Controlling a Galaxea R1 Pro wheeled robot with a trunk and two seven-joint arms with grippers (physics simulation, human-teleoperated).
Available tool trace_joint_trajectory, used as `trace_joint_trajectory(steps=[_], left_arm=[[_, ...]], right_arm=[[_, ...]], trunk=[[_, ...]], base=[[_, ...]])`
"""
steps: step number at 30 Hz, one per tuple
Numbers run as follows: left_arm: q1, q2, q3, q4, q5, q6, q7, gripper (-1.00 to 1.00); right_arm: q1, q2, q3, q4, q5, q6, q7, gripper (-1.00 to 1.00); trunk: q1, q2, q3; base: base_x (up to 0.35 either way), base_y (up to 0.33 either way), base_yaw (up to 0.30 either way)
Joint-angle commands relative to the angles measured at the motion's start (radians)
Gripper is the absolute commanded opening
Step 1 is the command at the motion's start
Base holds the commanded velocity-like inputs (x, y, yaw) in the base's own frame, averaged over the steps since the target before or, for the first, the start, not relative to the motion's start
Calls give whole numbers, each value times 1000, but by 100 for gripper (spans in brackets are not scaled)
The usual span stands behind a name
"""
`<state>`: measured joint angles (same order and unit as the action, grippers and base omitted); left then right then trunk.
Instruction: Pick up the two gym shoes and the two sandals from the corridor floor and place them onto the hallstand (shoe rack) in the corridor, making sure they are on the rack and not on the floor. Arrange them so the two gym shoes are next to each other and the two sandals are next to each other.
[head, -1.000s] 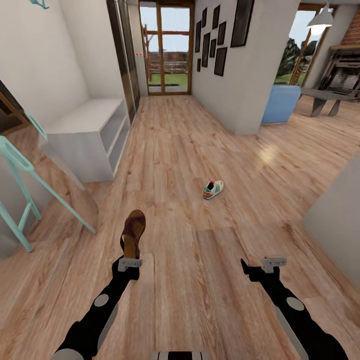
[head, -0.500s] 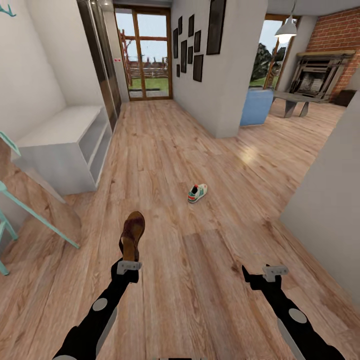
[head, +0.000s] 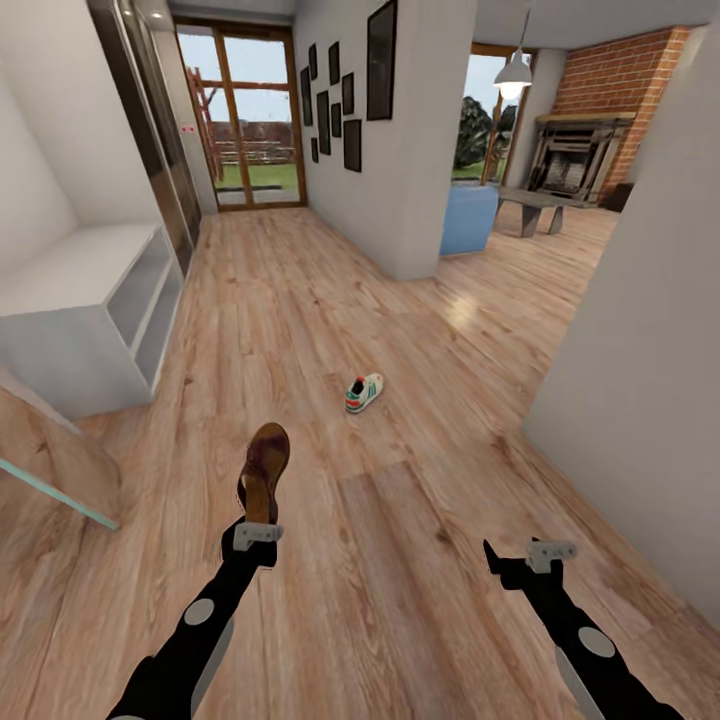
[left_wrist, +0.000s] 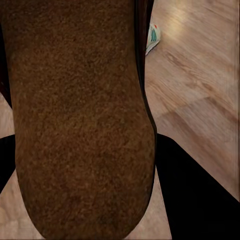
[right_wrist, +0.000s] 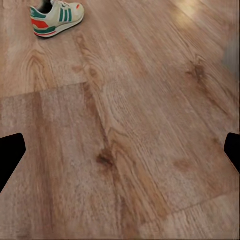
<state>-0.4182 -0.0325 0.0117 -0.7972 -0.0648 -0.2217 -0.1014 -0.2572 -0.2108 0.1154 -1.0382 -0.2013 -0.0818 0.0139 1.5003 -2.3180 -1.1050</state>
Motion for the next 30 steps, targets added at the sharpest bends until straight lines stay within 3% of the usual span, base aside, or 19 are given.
trace_joint_trajectory(steps=[1,30], left_arm=[[0,0,2,-3,-9,-2,-1,-100],[2,0,5,-11,-7,1,-1,-100]], right_arm=[[-1,-1,3,1,-10,-5,1,100],[0,-1,3,-4,-12,-3,1,100]], trunk=[[0,0,0],[0,0,35]], base=[[246,70,-234],[284,211,-232]])
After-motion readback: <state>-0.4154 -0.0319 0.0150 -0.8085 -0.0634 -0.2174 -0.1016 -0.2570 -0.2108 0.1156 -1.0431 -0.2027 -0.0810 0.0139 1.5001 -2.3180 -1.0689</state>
